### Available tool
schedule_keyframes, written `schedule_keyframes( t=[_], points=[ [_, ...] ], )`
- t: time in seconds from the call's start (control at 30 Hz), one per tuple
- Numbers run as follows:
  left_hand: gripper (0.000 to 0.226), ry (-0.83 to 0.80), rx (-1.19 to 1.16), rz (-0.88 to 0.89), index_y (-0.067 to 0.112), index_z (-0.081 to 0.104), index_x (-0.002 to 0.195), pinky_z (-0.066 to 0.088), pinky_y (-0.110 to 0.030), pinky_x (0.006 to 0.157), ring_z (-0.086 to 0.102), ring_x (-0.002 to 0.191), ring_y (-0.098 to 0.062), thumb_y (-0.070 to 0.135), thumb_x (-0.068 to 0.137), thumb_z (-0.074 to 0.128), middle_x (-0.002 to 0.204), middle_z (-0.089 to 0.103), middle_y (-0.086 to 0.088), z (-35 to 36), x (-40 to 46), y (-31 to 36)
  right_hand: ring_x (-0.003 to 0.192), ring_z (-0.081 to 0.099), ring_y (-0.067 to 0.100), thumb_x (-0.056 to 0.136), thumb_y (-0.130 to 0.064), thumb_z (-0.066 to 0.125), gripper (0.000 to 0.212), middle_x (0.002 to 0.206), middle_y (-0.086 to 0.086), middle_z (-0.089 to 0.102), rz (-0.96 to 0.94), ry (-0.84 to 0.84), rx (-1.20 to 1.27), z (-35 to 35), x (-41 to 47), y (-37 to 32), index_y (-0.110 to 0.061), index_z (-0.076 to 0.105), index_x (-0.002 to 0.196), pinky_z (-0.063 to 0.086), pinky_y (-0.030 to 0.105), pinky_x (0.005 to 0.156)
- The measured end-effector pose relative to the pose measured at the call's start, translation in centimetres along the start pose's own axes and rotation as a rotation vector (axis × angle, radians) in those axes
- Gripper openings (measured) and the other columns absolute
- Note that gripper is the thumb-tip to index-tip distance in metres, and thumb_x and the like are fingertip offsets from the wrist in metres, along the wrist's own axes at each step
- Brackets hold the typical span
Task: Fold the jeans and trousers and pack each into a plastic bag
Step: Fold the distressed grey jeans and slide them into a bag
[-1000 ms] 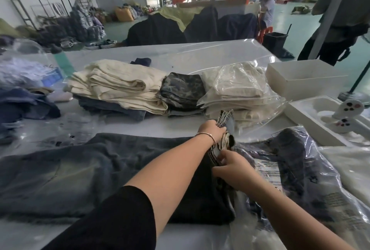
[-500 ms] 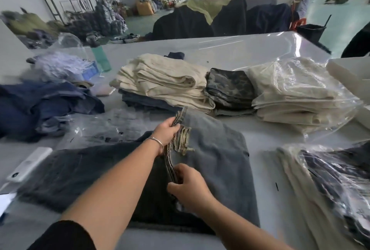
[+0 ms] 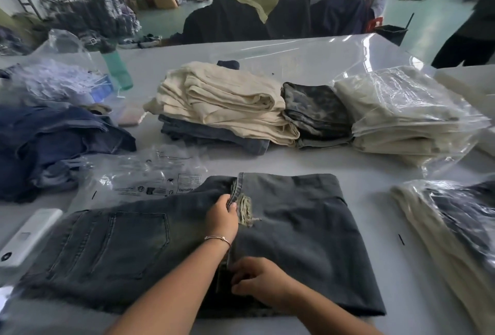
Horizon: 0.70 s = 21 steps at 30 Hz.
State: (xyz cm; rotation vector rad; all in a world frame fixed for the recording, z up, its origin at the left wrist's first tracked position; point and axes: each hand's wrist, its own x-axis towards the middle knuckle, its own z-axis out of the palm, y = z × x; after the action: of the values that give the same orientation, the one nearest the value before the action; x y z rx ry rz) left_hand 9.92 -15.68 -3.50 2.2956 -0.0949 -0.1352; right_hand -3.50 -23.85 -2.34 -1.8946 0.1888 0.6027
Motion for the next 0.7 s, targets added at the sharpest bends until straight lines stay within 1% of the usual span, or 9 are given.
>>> schedule_keyframes(
  t=[0.1, 0.17, 0.23, 0.3, 0.37, 0.43, 0.47, 0.6, 0.7],
  points=[
    [0.019, -0.055, 0.086, -0.062, 0.008, 0.056, 0.108, 0.049, -0.037, 0.083, 0.061, 0.098, -0.034, 0.022, 0.096, 0.050, 0.106, 0.066, -0.014, -0.1, -1.1, -2.3, 0.073, 0.061, 0.007, 0.081, -0.007, 0.067, 0.035, 0.093, 0.002, 0.068, 0.014, 0.034, 0.067, 0.9, -0.3, 0.6, -0.010, 0.064, 0.116, 0.050, 0.020, 0.071],
    [0.036, -0.129, 0.112, -0.108, 0.007, 0.050, 0.120, 0.045, -0.034, 0.088, 0.058, 0.108, -0.032, 0.034, 0.096, 0.050, 0.118, 0.061, -0.015, -0.2, -1.6, -3.5, 0.068, 0.059, 0.008, 0.081, -0.006, 0.067, 0.025, 0.087, 0.002, 0.069, -0.031, 0.221, 0.070, 0.2, -1.1, 1.1, -0.012, 0.069, 0.105, 0.048, 0.022, 0.069],
    [0.052, -0.175, -0.034, -0.181, 0.009, 0.046, 0.126, 0.044, -0.033, 0.088, 0.056, 0.107, -0.029, 0.047, 0.092, 0.054, 0.119, 0.059, -0.012, -0.6, -1.9, -4.0, 0.078, 0.062, 0.013, 0.080, -0.009, 0.069, 0.020, 0.088, -0.001, 0.068, -0.046, 0.639, -0.109, -1.6, -2.5, 2.4, -0.018, 0.070, 0.098, 0.049, 0.025, 0.073],
    [0.057, -0.203, -0.237, -0.236, 0.014, 0.047, 0.123, 0.046, -0.032, 0.085, 0.057, 0.100, -0.021, 0.054, 0.084, 0.061, 0.112, 0.059, -0.004, -1.3, -2.7, -4.6, 0.092, 0.059, 0.028, 0.078, -0.010, 0.071, 0.026, 0.098, 0.007, 0.067, 0.021, 1.110, -0.279, -4.3, -4.4, 4.4, -0.014, 0.068, 0.103, 0.048, 0.036, 0.080],
    [0.056, -0.252, -0.260, -0.191, 0.016, 0.050, 0.122, 0.048, -0.030, 0.087, 0.059, 0.100, -0.015, 0.047, 0.080, 0.070, 0.112, 0.061, 0.001, -1.6, -4.1, -5.5, 0.104, 0.054, 0.038, 0.079, -0.017, 0.070, 0.036, 0.110, 0.017, 0.063, 0.278, 1.328, -0.264, -7.3, -6.2, 7.1, -0.009, 0.064, 0.113, 0.046, 0.045, 0.088],
    [0.045, -0.263, -0.132, -0.073, 0.017, 0.052, 0.117, 0.050, -0.030, 0.087, 0.062, 0.097, -0.014, 0.037, 0.082, 0.071, 0.111, 0.066, 0.001, -1.5, -5.0, -6.0, 0.112, 0.052, 0.042, 0.082, -0.032, 0.069, 0.049, 0.119, 0.023, 0.060, 0.554, 1.260, -0.149, -9.7, -7.3, 9.5, -0.003, 0.059, 0.121, 0.044, 0.048, 0.093],
    [0.040, -0.237, -0.086, -0.013, 0.017, 0.051, 0.115, 0.050, -0.031, 0.085, 0.063, 0.097, -0.016, 0.034, 0.084, 0.068, 0.109, 0.067, 0.000, -1.5, -5.1, -5.7, 0.112, 0.053, 0.042, 0.083, -0.038, 0.068, 0.053, 0.118, 0.024, 0.061, 0.607, 1.199, -0.095, -10.5, -7.7, 10.3, -0.001, 0.059, 0.121, 0.045, 0.047, 0.093],
    [0.025, -0.103, -0.116, 0.136, 0.019, 0.048, 0.115, 0.046, -0.027, 0.073, 0.063, 0.095, -0.022, 0.028, 0.093, 0.056, 0.100, 0.064, 0.004, -2.7, -4.2, -3.2, 0.084, 0.061, 0.036, 0.088, -0.045, 0.063, 0.044, 0.089, 0.018, 0.068, 0.477, 1.060, -0.022, -11.4, -7.5, 10.2, -0.002, 0.068, 0.096, 0.047, 0.039, 0.074],
    [0.029, -0.119, 0.110, 0.163, 0.020, 0.045, 0.121, 0.049, -0.031, 0.073, 0.064, 0.093, -0.026, 0.028, 0.095, 0.052, 0.099, 0.065, -0.001, -3.5, -3.5, -3.7, 0.076, 0.058, 0.028, 0.087, -0.049, 0.062, 0.042, 0.086, 0.012, 0.066, 0.463, 0.940, -0.127, -10.7, -6.7, 9.8, -0.008, 0.066, 0.095, 0.044, 0.033, 0.062]
  ],
)
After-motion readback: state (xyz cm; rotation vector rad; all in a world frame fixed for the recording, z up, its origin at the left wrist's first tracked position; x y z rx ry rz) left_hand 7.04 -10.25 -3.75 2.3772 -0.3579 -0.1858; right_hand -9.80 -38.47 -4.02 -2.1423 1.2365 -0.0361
